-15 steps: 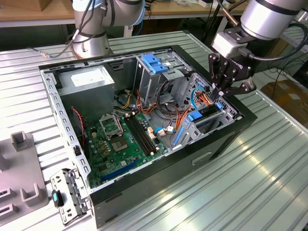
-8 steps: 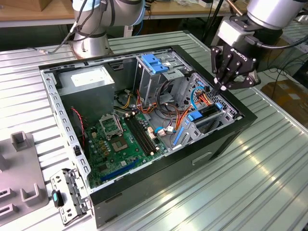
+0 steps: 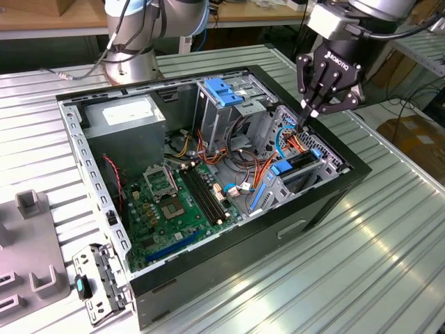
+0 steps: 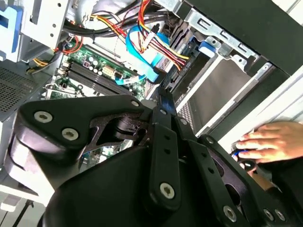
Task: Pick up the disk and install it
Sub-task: 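Insert the second disk wire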
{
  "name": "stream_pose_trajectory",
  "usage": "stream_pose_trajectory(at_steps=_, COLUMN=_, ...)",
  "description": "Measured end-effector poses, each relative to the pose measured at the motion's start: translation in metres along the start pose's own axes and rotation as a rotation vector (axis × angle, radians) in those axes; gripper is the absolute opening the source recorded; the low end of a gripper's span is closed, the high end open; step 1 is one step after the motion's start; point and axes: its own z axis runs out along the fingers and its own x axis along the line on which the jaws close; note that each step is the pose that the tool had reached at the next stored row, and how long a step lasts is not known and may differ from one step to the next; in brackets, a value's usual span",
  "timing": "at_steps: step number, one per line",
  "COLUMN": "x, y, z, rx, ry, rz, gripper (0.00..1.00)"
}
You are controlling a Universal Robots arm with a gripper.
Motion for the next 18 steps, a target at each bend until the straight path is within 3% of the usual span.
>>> stream_pose_trajectory(at_steps=1, x=-0.0027, y=0.0, z=-0.0001, rx=-0.0009, ry=0.0088, rz=0.001, gripper=0.11)
stream_pose_trajectory(at_steps=3, x=-0.0075, y=-0.0004, z=0.0003, rx=-0.003, ry=0.0176, rz=0.001, gripper=0.11)
stream_pose_trajectory(at_steps=5, x=-0.0113, y=-0.002, z=0.0008, rx=-0.0061, ry=0.0226, rz=0.002, gripper=0.11)
stream_pose_trajectory(at_steps=8, x=-0.0179, y=-0.0064, z=0.0036, rx=-0.0111, ry=0.0254, rz=0.002, gripper=0.11)
stream_pose_trajectory(at_steps=9, x=-0.02, y=-0.0068, z=0.0041, rx=-0.0114, ry=0.0323, rz=0.002, gripper=0.11)
stream_pose_trajectory(at_steps=10, x=-0.0216, y=-0.0068, z=0.0044, rx=-0.0113, ry=0.0446, rz=0.004, gripper=0.11)
stream_pose_trajectory(at_steps=11, x=-0.0236, y=-0.0071, z=0.0049, rx=-0.0112, ry=0.0617, rz=0.005, gripper=0.11)
stream_pose_trajectory(at_steps=14, x=-0.0282, y=-0.0079, z=0.0056, rx=-0.0109, ry=0.1047, rz=0.009, gripper=0.11)
stream_pose_trajectory(at_steps=15, x=-0.0309, y=-0.0086, z=0.0063, rx=-0.0112, ry=0.1265, rz=0.011, gripper=0.11)
stream_pose_trajectory(at_steps=18, x=-0.034, y=-0.0099, z=0.0078, rx=-0.0121, ry=0.1302, rz=0.011, gripper=0.17)
